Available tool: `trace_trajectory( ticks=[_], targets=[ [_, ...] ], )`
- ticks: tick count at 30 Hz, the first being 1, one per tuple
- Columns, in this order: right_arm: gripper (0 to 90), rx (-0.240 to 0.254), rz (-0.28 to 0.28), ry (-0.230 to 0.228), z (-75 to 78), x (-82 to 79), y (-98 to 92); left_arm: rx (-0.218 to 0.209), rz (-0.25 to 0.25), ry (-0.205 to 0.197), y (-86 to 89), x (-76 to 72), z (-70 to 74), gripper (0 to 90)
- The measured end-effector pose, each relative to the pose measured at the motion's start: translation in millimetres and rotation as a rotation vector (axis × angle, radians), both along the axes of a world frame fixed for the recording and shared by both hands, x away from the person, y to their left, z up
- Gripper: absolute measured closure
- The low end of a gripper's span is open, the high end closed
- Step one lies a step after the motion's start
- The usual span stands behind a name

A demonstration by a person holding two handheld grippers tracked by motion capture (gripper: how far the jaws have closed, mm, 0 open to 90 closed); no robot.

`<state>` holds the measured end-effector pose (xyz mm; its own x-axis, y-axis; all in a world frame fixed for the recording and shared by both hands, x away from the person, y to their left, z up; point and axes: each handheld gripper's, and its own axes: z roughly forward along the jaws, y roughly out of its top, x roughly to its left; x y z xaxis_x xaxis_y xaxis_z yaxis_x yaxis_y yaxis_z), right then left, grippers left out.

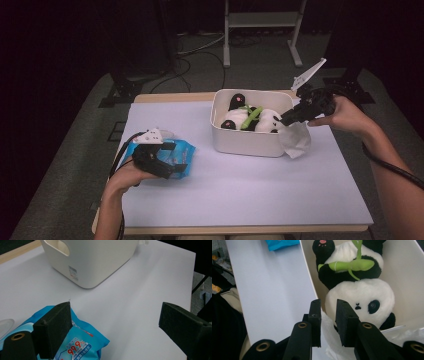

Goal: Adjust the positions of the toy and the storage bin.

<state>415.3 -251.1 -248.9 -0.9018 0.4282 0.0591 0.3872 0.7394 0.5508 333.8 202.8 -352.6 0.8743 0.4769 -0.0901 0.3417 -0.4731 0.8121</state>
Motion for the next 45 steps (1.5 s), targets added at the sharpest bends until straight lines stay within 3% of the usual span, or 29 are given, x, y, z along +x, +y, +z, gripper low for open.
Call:
trace_trajectory(
  ticks=[13,21,30,35,45],
  targets=[
    [69.5,-0.017,0.017,-0.005,-9.8,-14.1,-5.9,0.01,-0.006,0.0,-1.4,-2.2,-0.6,10.4],
    [66.9,-0.031,0.009,-0.018,-20.9,-6.1,-7.3,0.013,-0.004,0.006,-2.6,-0.9,-2.4,10.4],
    [65.0,-0.053,0.006,0.007,-31.8,3.2,-9.8,0.016,0.0,0.019,-2.7,1.1,-5.5,10.4],
    [68.9,-0.048,0.008,0.031,-34.1,1.5,-12.2,0.024,-0.005,0.022,-3.1,1.8,-7.1,10.4],
    [68.8,0.001,0.013,0.016,-35.0,-14.6,-22.4,0.027,-0.008,0.021,-4.1,-1.5,-6.4,10.4]
  ],
)
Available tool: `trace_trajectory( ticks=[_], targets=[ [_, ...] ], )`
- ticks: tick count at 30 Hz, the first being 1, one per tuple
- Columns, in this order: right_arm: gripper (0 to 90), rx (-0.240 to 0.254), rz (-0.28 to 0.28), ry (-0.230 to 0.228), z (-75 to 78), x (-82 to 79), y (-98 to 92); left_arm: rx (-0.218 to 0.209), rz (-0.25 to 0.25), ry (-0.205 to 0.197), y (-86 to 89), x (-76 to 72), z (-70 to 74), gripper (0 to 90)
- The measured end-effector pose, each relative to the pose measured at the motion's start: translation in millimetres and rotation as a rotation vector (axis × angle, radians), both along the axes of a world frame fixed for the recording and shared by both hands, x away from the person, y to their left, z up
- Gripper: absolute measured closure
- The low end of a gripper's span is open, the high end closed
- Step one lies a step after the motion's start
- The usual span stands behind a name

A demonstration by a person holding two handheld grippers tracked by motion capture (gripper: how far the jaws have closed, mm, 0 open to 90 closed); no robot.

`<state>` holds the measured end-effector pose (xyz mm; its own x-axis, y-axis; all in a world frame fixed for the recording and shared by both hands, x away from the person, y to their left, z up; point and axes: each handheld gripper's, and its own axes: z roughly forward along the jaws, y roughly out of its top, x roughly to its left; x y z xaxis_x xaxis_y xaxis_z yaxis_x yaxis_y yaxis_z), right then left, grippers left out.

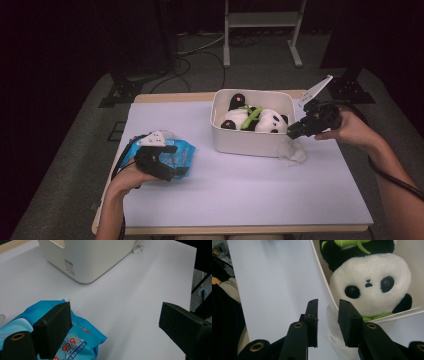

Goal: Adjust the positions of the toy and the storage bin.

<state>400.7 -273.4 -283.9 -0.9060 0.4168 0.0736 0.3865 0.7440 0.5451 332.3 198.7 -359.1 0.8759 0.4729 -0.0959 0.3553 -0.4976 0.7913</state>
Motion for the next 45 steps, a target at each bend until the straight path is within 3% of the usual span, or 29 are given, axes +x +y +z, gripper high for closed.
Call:
trace_trajectory(
  ticks=[6,13,25,31,40,45],
  targets=[
    [68.1,0.006,-0.012,0.009,-6.8,-6.7,-7.3,-0.006,0.006,-0.002,1.5,-1.6,1.0,10.4],
    [66.5,0.032,-0.063,0.037,-26.8,-11.8,-22.3,-0.004,0.011,-0.004,2.7,-2.1,1.3,10.4],
    [64.2,0.071,-0.153,0.044,-62.4,-2.0,-35.4,0.0,0.009,0.002,2.5,-1.5,0.4,10.4],
    [64.3,0.075,-0.169,0.029,-66.7,3.5,-31.8,-0.006,0.014,-0.001,4.1,-1.7,1.2,10.4],
    [73.6,0.074,-0.192,0.004,-66.6,4.5,-29.2,-0.003,0.017,-0.003,6.2,-2.2,2.0,10.4],
    [86.6,0.074,-0.205,0.002,-67.9,4.8,-29.5,-0.005,0.019,-0.003,6.2,-2.8,2.6,10.4]
  ],
)
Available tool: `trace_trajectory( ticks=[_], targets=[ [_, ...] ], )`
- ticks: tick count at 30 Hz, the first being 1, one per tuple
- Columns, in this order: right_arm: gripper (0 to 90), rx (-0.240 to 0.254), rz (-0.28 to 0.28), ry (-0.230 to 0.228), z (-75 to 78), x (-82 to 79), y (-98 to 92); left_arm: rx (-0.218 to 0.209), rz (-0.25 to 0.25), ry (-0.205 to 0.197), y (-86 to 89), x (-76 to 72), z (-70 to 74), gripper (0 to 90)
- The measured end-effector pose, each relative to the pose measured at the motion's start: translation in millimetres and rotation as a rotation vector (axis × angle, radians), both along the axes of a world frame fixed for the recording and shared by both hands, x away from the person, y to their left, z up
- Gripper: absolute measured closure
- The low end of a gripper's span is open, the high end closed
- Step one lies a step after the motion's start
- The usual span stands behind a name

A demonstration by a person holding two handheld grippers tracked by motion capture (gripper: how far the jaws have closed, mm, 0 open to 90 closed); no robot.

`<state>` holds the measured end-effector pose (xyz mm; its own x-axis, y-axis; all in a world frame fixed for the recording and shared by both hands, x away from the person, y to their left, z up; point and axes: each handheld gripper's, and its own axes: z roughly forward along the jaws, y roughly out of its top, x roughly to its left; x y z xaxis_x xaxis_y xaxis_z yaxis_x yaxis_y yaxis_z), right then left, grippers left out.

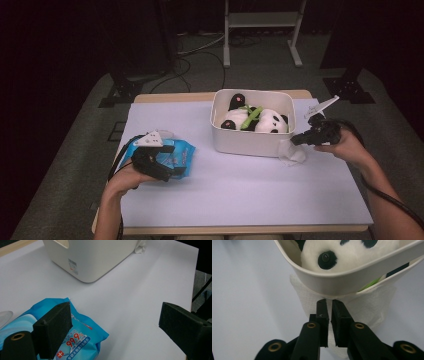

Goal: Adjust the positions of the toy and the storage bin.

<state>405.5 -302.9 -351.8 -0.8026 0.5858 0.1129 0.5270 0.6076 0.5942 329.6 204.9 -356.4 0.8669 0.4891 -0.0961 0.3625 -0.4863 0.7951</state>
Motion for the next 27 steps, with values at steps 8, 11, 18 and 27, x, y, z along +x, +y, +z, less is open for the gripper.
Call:
trace_trajectory(
  ticks=[8,11,18,27],
  targets=[
    [89.8,0.015,0.007,0.019,-1.4,-0.6,-0.1,0.001,0.0,-0.002,0.5,-0.6,0.4,10.4],
    [89.9,0.01,0.011,0.019,-1.9,-1.3,-0.2,0.002,-0.002,-0.005,0.7,-1.0,0.8,10.4],
    [89.8,0.007,0.018,0.031,4.6,-14.1,-9.5,0.005,-0.007,-0.003,-0.5,-1.9,0.7,10.4],
    [89.8,0.014,-0.005,0.03,10.1,-39.4,-34.2,0.005,-0.009,-0.006,-2.1,-2.2,1.5,10.4]
  ],
)
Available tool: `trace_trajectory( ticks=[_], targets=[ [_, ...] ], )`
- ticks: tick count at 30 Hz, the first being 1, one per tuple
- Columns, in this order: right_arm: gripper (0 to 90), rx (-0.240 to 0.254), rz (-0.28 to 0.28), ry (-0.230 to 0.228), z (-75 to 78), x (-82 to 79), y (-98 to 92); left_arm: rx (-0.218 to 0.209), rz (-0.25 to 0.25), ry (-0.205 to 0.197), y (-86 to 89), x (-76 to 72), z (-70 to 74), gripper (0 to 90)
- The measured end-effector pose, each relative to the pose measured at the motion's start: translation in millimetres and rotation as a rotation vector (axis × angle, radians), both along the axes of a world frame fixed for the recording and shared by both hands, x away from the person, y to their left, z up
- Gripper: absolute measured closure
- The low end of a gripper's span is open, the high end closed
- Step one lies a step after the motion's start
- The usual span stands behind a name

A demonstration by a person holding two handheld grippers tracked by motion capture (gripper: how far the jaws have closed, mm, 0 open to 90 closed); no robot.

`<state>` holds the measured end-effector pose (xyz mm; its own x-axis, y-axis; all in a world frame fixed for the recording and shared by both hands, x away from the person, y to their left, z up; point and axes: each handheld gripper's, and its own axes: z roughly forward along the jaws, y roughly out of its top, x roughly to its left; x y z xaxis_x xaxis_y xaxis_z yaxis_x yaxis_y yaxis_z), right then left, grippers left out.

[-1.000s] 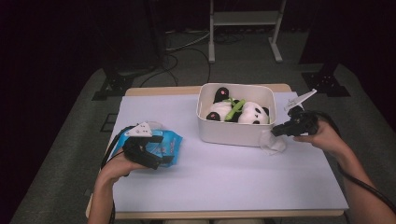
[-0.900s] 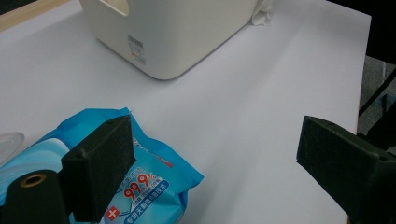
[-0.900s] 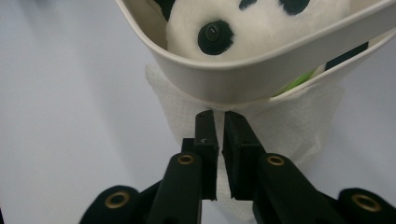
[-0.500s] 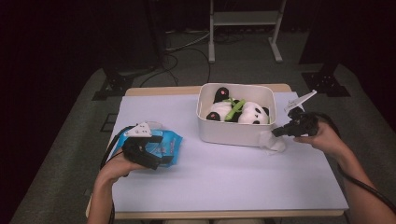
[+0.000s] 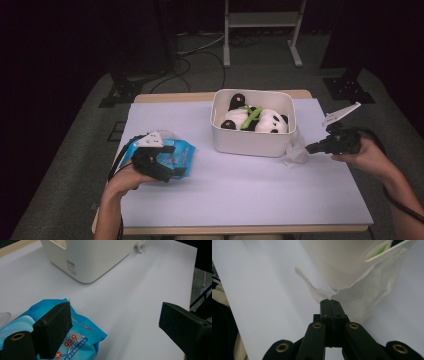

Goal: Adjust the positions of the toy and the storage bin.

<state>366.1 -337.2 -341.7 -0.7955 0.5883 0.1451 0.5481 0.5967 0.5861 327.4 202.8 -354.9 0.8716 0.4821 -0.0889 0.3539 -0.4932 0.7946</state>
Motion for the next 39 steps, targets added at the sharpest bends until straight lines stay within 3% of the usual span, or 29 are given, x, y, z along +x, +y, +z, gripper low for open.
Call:
trace_trajectory(
  ticks=[8,10,11,17,24,39],
  targets=[
    [89.7,0.0,-0.03,0.012,1.7,-21.9,-21.4,0.007,-0.012,-0.005,-2.0,0.4,1.1,10.3],
    [87.6,0.01,-0.04,0.032,1.6,-28.0,-29.3,0.004,-0.013,-0.004,-3.0,0.7,0.9,10.4],
    [80.7,0.005,-0.047,0.033,1.7,-32.8,-34.3,0.005,-0.014,-0.002,-3.7,1.0,1.0,10.4],
    [76.0,0.007,-0.051,0.024,11.9,-37.5,-39.2,0.001,-0.021,-0.003,-6.3,2.1,1.4,10.4],
    [73.7,0.018,-0.032,-0.006,25.7,-32.0,-28.7,0.001,-0.024,-0.002,-6.5,3.4,1.0,10.4],
    [69.2,0.021,-0.019,0.009,5.6,-12.3,-9.6,0.006,-0.035,0.009,-8.3,6.9,-3.7,10.4]
  ],
)
